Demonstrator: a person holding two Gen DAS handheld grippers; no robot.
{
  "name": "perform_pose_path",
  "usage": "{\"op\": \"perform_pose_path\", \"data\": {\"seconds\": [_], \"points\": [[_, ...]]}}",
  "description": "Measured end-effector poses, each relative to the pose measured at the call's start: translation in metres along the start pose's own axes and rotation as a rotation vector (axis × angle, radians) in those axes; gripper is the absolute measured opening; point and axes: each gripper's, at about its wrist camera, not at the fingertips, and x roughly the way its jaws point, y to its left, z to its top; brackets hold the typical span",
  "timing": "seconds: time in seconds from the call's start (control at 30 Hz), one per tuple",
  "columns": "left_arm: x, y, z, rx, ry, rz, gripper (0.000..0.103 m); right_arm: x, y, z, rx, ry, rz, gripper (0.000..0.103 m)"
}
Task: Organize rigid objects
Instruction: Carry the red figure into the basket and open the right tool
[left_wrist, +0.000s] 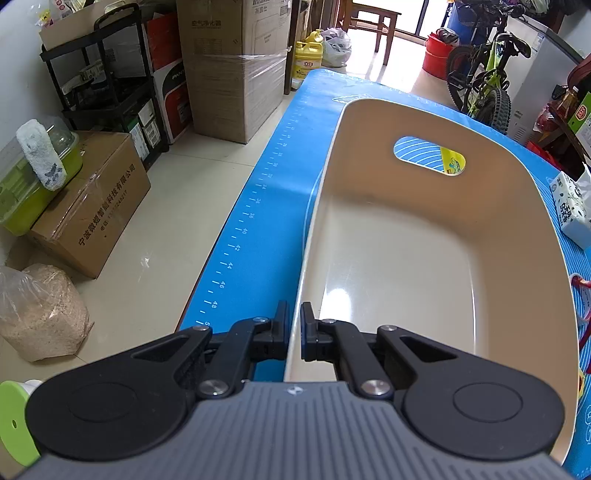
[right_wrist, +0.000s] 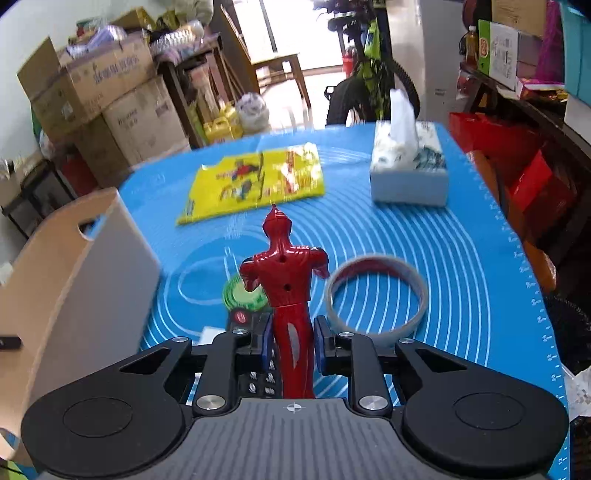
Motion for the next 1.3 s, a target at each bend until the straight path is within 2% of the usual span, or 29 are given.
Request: {"op": "perform_pose_path", "data": {"seconds": [0.3, 0.53, 0.73, 1.0, 1.3], "points": [[0.0, 0.0, 0.0, 0.0, 0.0, 0.0, 0.007, -0.023, 0.021, 0.016, -0.003, -0.076, 0.044, 0.032], [0.0, 0.0, 0.0, -0.002, 0.0, -0.001, 0.007, -0.044, 0.072, 0.036, -0.051, -0.139, 0.136, 0.032], [0.0, 0.0, 0.0, -0.002, -0.001, -0.005, 0.007, -0.048, 0.118, 0.049, -0.074, -0.158, 0.231, 0.032], [0.001, 0.0, 0.0, -0.005, 0.001, -0.01, 0.006, -0.036, 0.176, 0.043, -0.129, -0.122, 0.311, 0.032], [0.001, 0.003, 0.0, -0.014, 0.002, -0.025, 0.005, -0.005, 0.207, 0.029, -0.16, -0.023, 0.33, 0.032]]}}
